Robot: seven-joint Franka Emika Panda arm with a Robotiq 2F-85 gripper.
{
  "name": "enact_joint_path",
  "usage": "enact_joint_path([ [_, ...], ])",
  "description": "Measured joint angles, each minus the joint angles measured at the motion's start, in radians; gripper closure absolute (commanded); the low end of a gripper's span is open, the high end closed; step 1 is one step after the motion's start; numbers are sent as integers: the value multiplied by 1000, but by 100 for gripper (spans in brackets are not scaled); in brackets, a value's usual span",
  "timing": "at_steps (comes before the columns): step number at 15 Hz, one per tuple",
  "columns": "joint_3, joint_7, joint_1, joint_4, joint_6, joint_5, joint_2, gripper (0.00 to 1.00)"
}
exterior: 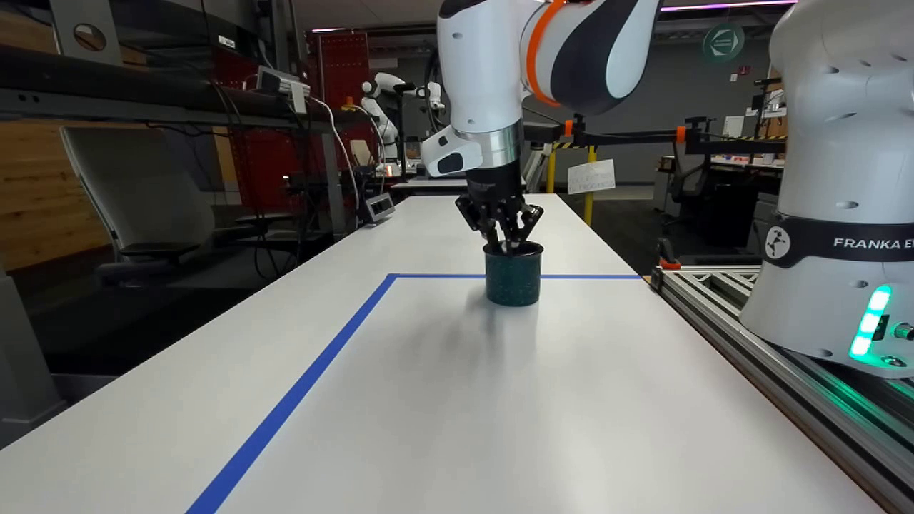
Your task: Take the marker out of the cup
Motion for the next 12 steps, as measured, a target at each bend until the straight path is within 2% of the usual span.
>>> enact_joint_path([
  [1,0,0,0,0,0,0,0,69],
  [4,0,0,0,1,0,0,1,66],
  [5,0,0,0,1,0,0,1,70],
  [6,0,1,0,1,0,0,1,74],
  [8,0,1,0,1,0,0,1,98],
  [12,0,1,0,1,0,0,1,95],
])
